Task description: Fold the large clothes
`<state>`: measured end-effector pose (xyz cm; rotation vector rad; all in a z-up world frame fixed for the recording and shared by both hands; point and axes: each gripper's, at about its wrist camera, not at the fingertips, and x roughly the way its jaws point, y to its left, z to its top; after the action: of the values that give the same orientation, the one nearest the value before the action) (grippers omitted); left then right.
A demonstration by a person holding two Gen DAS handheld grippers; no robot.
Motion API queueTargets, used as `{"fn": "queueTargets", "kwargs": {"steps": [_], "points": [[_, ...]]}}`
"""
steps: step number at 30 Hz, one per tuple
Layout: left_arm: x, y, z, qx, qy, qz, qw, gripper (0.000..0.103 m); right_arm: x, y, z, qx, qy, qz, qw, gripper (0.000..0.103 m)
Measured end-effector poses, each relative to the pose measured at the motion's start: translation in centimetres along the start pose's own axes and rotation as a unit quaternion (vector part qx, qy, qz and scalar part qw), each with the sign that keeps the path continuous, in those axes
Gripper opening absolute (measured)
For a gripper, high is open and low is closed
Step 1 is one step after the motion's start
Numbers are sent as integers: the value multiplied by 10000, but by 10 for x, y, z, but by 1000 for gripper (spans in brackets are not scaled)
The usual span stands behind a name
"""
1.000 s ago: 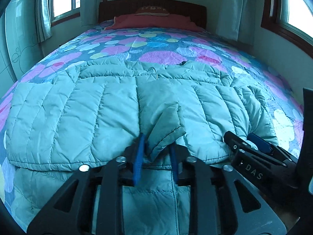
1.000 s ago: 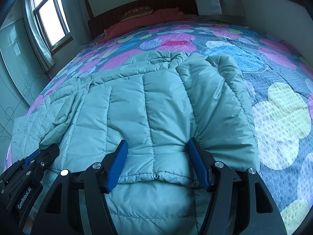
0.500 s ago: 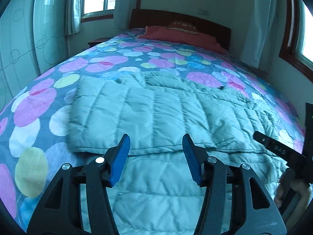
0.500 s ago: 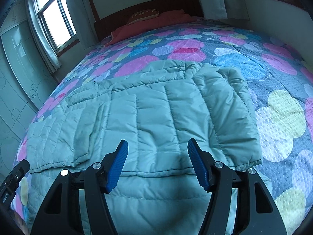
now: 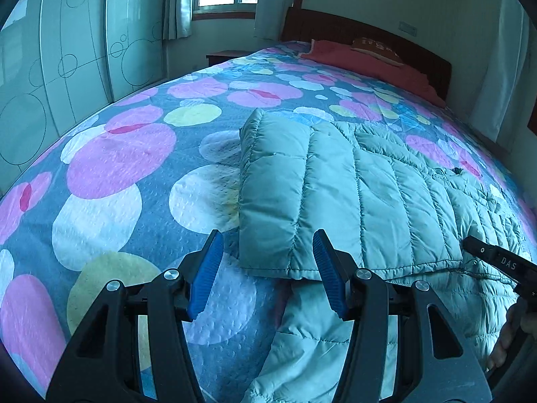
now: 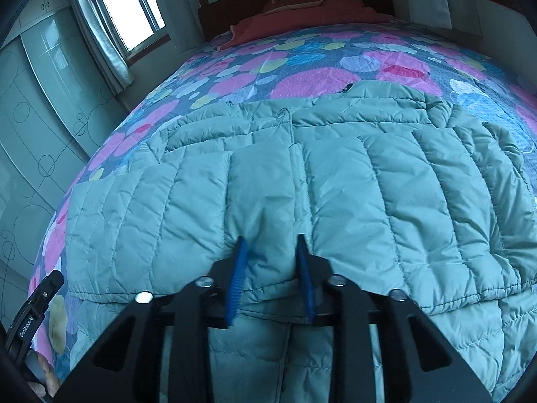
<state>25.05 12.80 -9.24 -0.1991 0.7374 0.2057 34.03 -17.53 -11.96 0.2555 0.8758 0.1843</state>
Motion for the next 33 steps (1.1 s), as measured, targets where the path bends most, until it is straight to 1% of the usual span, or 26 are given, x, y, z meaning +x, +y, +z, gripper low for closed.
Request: {"fn": "queueTargets", "kwargs": {"steps": [2,4,6,9,11,15,17,19,22,23,24,26,27,28,31,33], "points": [[0,-1,2,9,-14,-28,10000,55,-12,-3,2,-57,-188,-57,9998,7],[-2,-2,4,-8,-32,-96,9999,55,-29,-13,7,-36,-416,-157,9990,7],[-3,-5,6,10,-59,-140,9999,55,-44,-32,13,57,-570,-287,9979,7],[-3,-12,9,76,-71,-197,9998,56,-58,-70,19,226,-658,-606,9957,7],[0,-18,10,114,-26,-241,9996,56,-62,-96,21,348,-654,-850,9936,7],[7,-34,13,218,55,-336,9992,56,-62,-139,20,538,-566,-1186,9899,7],[11,-42,13,339,86,-349,9988,56,-58,-155,19,618,-485,-1277,9887,7],[15,-51,13,453,129,-356,9983,56,-52,-164,17,687,-338,-1216,9896,8],[22,-58,17,532,185,-371,9977,56,-57,-162,17,656,-350,-1225,9897,14],[24,-60,19,539,194,-383,9976,56,-62,-159,19,645,-448,-1272,9888,22],[26,-63,22,551,198,-393,9975,56,-68,-156,21,642,-580,-1298,9878,35],[31,-69,28,583,203,-412,9972,56,-79,-147,27,579,-891,-1367,9849,50],[34,-72,32,614,199,-420,9970,56,-81,-141,32,520,-993,-1398,9838,50],[38,-76,35,645,194,-406,9969,56,-79,-137,36,466,-1006,-1360,9845,50],[54,-84,46,642,273,-396,9968,56,-61,-128,50,415,-842,-1098,9895,50],[68,-87,50,626,374,-353,9967,56,-45,-123,57,326,-755,-1122,9903,50]]}}
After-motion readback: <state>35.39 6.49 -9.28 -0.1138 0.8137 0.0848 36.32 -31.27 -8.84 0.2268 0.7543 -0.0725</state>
